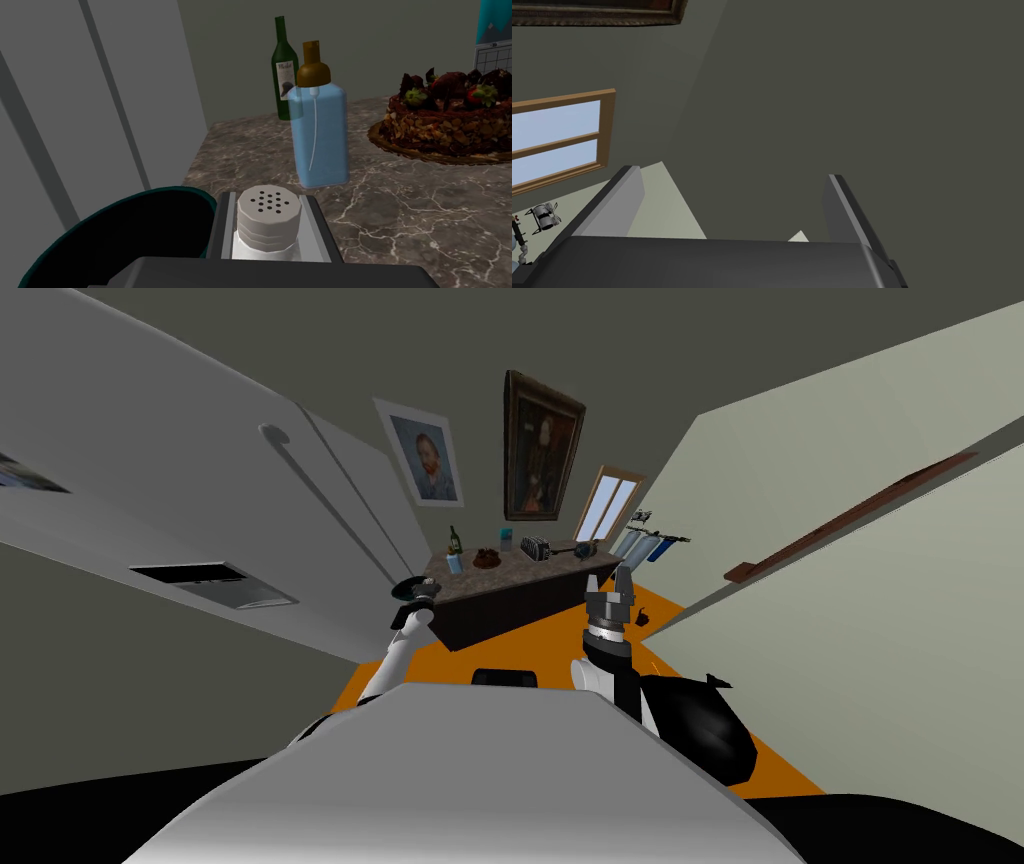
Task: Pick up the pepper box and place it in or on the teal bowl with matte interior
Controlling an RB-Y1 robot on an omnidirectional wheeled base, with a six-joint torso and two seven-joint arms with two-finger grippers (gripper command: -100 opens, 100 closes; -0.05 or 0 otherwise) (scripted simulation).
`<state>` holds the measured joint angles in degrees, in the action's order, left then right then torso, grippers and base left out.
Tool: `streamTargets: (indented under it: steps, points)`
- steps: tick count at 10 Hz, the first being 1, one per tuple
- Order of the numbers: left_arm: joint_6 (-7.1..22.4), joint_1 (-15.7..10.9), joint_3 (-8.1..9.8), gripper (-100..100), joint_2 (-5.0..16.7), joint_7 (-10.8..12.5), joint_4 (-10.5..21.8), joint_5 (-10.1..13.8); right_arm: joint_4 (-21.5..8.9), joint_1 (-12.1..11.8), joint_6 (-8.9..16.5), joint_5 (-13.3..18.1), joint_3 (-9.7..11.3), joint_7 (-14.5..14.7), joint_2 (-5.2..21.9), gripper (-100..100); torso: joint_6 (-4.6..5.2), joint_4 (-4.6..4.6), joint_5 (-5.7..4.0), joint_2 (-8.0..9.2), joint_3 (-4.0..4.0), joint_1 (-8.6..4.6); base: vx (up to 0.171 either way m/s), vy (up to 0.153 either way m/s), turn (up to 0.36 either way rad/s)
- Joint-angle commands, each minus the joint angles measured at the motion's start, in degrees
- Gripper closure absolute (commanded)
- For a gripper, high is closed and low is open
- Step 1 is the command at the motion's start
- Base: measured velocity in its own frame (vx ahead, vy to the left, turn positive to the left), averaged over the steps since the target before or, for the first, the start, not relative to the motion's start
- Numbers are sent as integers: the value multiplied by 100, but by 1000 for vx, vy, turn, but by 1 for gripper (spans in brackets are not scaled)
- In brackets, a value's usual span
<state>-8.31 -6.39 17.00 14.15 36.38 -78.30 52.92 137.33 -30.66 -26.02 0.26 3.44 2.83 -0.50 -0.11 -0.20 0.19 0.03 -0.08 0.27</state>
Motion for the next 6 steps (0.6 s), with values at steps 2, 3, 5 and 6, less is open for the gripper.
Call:
streamTargets:
  steps: [2, 3, 5, 6]
  points:
    - [278, -16, 211, 100, 146, -1, -83, 30, 0, 0, 0, 0, 0, 0, 0, 0, -1, -1, 2, -1, -1, 11, -10, 106, -6]
    - [423, -5, 349, 100, 226, -10, -121, 28, 0, 0, 0, 0, 0, 0, 0, 0, 0, -1, 4, -7, -4, 12, 32, 135, -48]
    - [597, 25, 540, 100, 322, -31, -147, -1, 0, -1, 0, 0, -1, 0, 1, 0, -1, -7, 6, -28, -17, 38, 40, 153, -58]
    - [643, 37, 596, 100, 347, -40, -148, -16, 0, -1, 0, 0, -1, 0, 1, 0, -1, -10, 9, -28, -18, 29, 36, 100, -29]
